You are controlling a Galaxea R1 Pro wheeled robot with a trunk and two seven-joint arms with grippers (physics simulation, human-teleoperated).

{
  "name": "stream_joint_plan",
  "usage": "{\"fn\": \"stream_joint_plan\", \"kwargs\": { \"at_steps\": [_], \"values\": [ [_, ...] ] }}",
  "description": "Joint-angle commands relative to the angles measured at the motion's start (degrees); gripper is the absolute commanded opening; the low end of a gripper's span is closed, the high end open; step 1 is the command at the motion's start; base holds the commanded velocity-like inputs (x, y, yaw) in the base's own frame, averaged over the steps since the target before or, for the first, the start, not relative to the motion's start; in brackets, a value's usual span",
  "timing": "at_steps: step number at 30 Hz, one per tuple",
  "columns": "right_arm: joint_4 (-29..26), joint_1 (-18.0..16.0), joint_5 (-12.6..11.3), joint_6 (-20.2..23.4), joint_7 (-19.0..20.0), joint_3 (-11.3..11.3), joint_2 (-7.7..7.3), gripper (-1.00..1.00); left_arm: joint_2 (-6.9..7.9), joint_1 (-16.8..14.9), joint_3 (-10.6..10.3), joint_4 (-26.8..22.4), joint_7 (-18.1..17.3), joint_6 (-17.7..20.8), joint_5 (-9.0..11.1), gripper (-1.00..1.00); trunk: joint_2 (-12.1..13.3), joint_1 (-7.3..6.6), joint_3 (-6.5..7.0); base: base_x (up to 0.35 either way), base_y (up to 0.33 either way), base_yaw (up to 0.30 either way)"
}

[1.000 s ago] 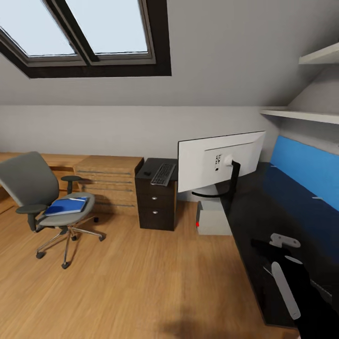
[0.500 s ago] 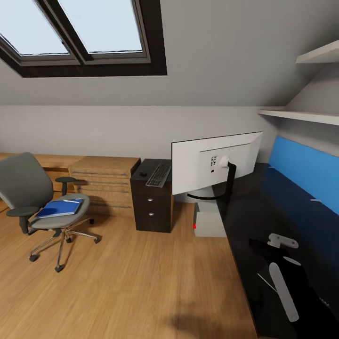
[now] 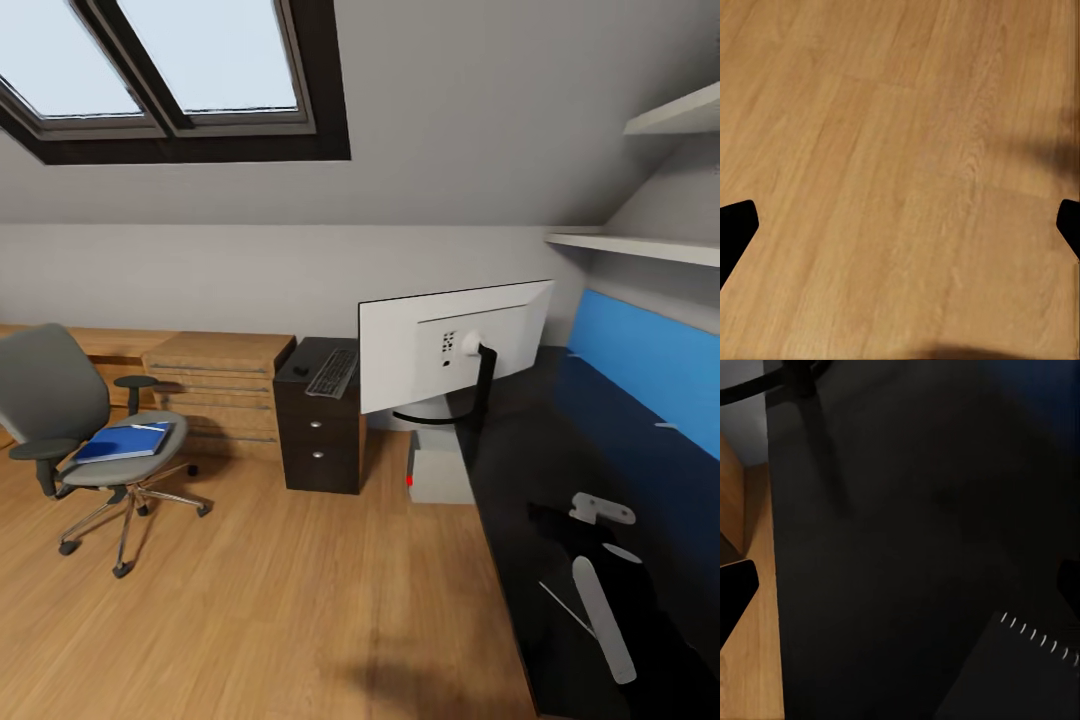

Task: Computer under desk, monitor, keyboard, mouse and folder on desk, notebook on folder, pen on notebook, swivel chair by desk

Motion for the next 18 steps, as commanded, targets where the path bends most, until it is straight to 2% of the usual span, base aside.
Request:
{"fn": "stream_joint_plan", "kwargs": {
  "at_steps": [1,5,13,18],
  "values": [
    [0.0,0.0,-0.6,0.1,-0.5,0.0,-0.05,1.00,0.04,0.0,-0.3,0.0,0.4,-0.2,0.2,1.00,0.0,0.00,-0.06,0.000,-0.252,0.000],
    [0.0,0.0,-0.6,0.1,-0.5,-0.1,-0.05,1.00,0.04,0.0,-0.3,0.0,0.4,-0.2,0.2,1.00,0.0,0.00,-0.06,0.000,-0.226,0.000],
    [0.0,0.0,-0.6,0.0,-0.3,0.0,-0.03,1.00,0.11,0.0,-0.3,0.0,0.5,-0.2,0.2,1.00,0.0,0.00,-0.06,0.000,-0.034,0.000],
    [0.1,0.0,-0.7,0.0,-0.3,0.1,0.06,1.00,0.30,0.0,-0.1,0.0,0.5,-0.2,0.2,1.00,0.0,0.00,-0.06,0.000,-0.199,0.000]
  ]
}}
